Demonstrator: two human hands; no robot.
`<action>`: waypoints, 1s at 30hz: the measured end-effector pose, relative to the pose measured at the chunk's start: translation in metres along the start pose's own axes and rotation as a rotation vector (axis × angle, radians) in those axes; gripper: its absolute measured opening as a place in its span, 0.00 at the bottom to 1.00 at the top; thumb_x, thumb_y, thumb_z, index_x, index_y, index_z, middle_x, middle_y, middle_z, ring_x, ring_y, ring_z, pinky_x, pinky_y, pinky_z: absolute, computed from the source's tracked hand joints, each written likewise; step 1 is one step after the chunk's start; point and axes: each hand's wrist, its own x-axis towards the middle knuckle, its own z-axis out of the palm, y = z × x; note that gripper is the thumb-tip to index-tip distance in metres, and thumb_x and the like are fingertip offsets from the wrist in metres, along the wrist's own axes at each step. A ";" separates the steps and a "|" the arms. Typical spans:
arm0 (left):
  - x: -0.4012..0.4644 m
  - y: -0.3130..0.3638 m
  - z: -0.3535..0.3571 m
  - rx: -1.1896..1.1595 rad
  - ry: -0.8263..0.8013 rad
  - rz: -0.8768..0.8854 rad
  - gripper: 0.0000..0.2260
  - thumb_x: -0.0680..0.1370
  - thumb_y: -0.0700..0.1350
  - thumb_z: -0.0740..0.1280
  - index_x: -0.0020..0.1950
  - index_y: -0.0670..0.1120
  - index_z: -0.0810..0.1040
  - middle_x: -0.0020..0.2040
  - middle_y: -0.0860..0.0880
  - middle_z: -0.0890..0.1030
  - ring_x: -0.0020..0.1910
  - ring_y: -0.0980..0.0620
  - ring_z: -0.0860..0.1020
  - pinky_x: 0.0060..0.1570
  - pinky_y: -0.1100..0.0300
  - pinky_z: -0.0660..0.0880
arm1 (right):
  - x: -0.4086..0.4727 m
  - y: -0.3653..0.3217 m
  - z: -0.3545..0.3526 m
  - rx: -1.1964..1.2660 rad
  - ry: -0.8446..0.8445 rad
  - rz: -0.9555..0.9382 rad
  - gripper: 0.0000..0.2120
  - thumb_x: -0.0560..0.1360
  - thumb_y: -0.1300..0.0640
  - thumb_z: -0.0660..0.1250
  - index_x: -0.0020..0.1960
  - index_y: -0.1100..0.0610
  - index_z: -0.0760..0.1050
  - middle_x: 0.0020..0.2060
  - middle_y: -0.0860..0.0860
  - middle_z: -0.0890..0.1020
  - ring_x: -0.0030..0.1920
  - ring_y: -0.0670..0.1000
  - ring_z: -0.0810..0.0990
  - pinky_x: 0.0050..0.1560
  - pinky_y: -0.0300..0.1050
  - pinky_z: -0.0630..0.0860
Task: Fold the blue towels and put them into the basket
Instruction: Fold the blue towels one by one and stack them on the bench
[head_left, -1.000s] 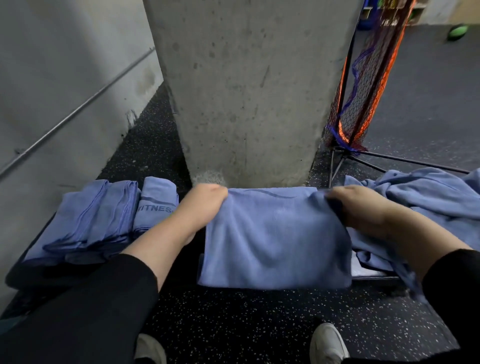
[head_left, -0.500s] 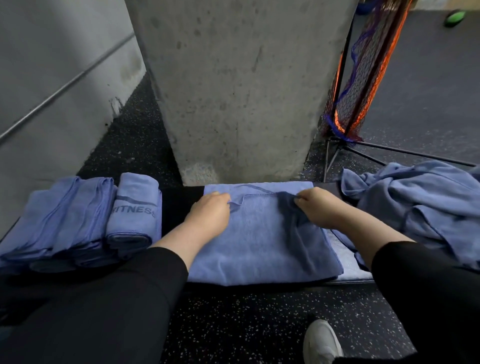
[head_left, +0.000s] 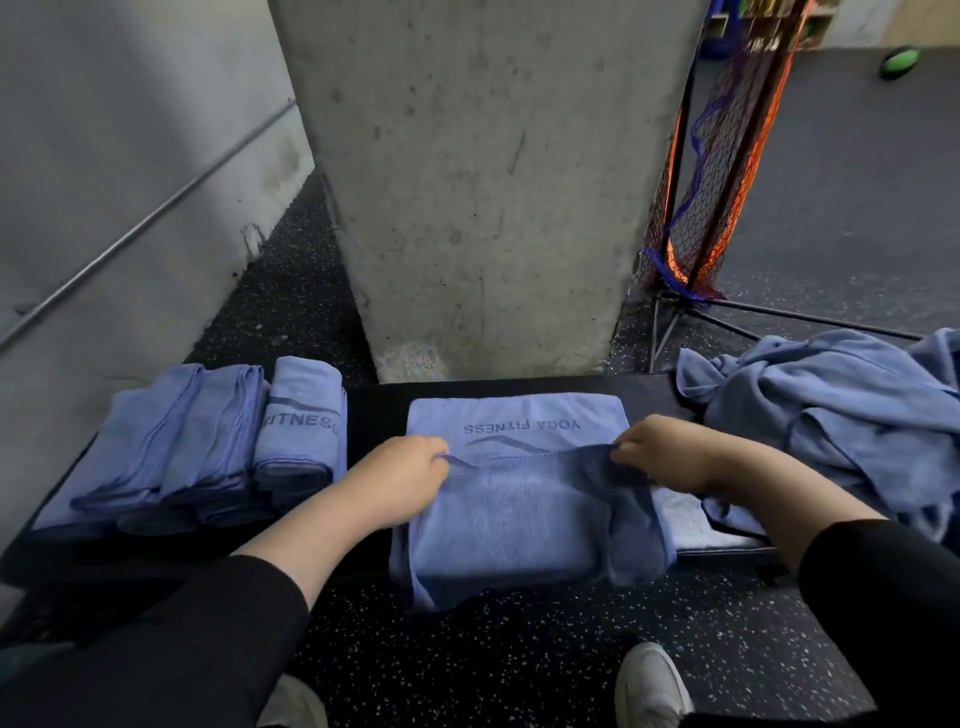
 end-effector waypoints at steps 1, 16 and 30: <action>-0.002 0.003 -0.005 -0.085 0.040 -0.004 0.15 0.80 0.40 0.58 0.33 0.46 0.64 0.31 0.48 0.68 0.34 0.50 0.65 0.34 0.53 0.60 | -0.003 0.002 -0.003 0.172 0.023 0.010 0.16 0.79 0.60 0.62 0.33 0.57 0.68 0.28 0.51 0.67 0.29 0.47 0.64 0.33 0.43 0.67; 0.060 0.003 -0.006 0.003 0.228 -0.149 0.14 0.80 0.42 0.61 0.35 0.42 0.69 0.33 0.46 0.72 0.35 0.45 0.69 0.31 0.54 0.59 | 0.052 0.002 -0.011 0.002 0.404 -0.015 0.11 0.79 0.61 0.60 0.39 0.55 0.73 0.34 0.52 0.76 0.38 0.54 0.72 0.36 0.48 0.62; 0.101 -0.015 0.005 0.208 0.285 -0.246 0.08 0.81 0.40 0.62 0.41 0.43 0.73 0.44 0.44 0.78 0.41 0.43 0.75 0.37 0.54 0.69 | 0.100 0.020 0.001 -0.202 0.547 0.015 0.09 0.81 0.55 0.60 0.43 0.55 0.69 0.47 0.62 0.82 0.49 0.64 0.80 0.42 0.48 0.65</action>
